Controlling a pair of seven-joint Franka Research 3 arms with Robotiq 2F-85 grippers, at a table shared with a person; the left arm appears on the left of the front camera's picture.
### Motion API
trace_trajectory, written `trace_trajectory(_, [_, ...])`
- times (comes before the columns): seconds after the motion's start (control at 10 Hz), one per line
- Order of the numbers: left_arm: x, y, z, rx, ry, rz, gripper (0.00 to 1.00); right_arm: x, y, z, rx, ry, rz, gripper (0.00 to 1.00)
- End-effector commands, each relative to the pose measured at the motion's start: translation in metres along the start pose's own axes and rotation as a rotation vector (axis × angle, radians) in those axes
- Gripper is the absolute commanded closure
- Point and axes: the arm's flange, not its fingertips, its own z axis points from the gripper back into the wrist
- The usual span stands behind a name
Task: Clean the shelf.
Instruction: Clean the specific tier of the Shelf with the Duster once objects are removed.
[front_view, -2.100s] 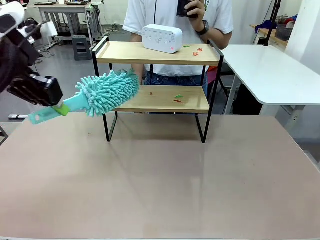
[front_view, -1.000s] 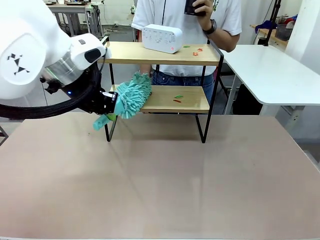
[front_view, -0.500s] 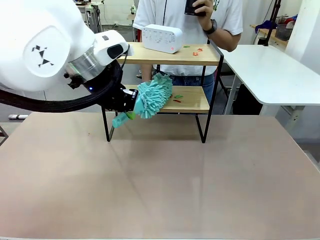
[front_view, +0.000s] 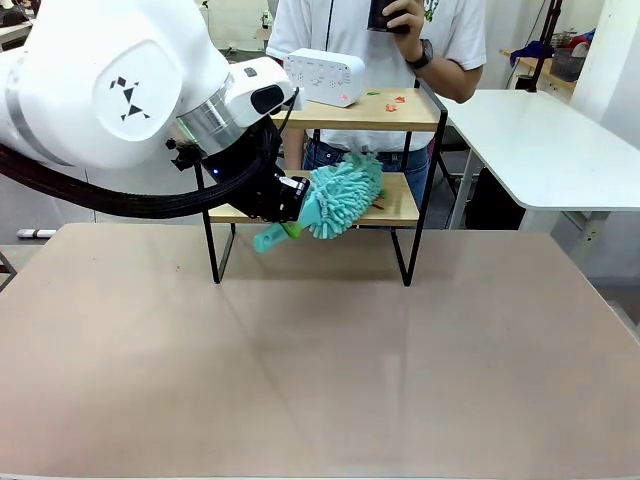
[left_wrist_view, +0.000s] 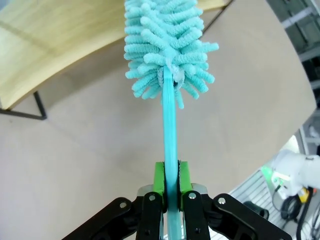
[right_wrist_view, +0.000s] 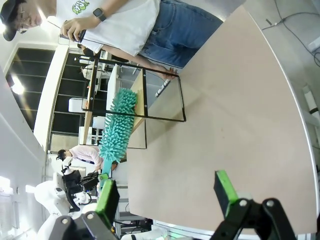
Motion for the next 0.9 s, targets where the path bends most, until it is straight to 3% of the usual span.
trace_trajectory(0.0, [-0.005,0.006,0.014,-0.125,0.05,-0.137,0.87,0.002,0.001,-0.001,0.016,-0.013,0.024,0.0])
trace_trajectory(0.2, [-0.016,0.008,0.023,-0.242,0.129,-0.339,0.87,0.002,0.001,-0.001,0.016,-0.013,0.024,0.0])
trace_trajectory(0.3, [-0.02,0.013,0.025,-0.202,0.143,-0.369,0.87,0.002,0.001,-0.001,0.016,-0.013,0.024,0.0])
trace_trajectory(0.5, [-0.035,0.028,0.039,-0.135,0.165,-0.336,0.87,0.002,0.001,-0.001,0.016,-0.013,0.024,0.0])
trace_trajectory(0.8, [-0.061,0.043,0.061,-0.134,0.147,-0.323,0.87,0.002,0.001,-0.001,0.016,-0.013,0.024,0.0])
